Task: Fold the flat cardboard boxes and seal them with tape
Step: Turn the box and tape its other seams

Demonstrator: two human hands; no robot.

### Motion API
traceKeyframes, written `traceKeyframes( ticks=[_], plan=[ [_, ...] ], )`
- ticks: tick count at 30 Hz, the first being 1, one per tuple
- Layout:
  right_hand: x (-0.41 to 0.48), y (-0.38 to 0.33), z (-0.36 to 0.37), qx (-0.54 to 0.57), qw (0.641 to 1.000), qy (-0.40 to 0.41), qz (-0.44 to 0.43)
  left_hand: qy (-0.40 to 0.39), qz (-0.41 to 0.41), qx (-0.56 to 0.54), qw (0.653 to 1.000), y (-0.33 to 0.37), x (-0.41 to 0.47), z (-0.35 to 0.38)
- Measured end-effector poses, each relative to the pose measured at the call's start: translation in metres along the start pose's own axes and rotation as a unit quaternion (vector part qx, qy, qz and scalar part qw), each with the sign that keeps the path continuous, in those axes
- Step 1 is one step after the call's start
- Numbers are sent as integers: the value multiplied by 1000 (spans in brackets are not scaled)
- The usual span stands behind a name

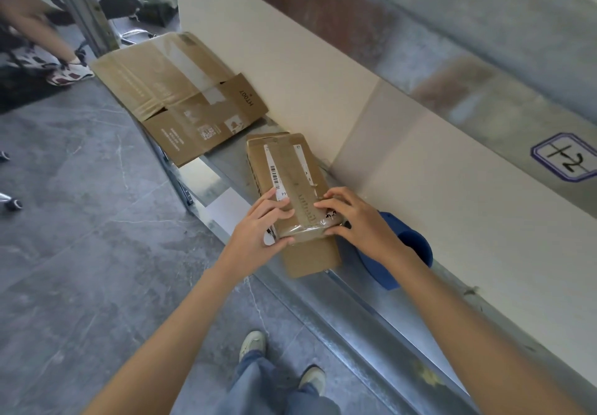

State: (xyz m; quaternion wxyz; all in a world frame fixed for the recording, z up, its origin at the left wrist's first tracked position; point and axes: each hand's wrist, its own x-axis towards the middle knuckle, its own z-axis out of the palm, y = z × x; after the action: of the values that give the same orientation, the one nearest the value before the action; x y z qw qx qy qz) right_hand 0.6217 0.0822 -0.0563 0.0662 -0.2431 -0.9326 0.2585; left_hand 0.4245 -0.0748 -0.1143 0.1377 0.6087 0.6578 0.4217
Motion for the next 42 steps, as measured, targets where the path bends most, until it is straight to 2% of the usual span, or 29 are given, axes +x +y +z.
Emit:
traceKeyframes(
  ticks=[4,9,17,27,37,42],
  plan=[
    [4,0,-6,30,999,-16,20,24,-16,-27,999,4,2,-1],
    [7,0,-4,22,1000,14,5,70,-18,-18,997,8,1,8],
    [5,10,-10,41,999,-25,0,64,-6,-6,998,8,2,6],
    [3,9,-13,26,1000,-2,-18,46,-30,-16,998,9,0,5],
    [7,6,-16,6,1000,15,-20,71,-42,-14,997,19,4,2],
    [5,9,-22,6,1000,-18,-2,28,-61,-32,997,17,4,-7]
  ],
)
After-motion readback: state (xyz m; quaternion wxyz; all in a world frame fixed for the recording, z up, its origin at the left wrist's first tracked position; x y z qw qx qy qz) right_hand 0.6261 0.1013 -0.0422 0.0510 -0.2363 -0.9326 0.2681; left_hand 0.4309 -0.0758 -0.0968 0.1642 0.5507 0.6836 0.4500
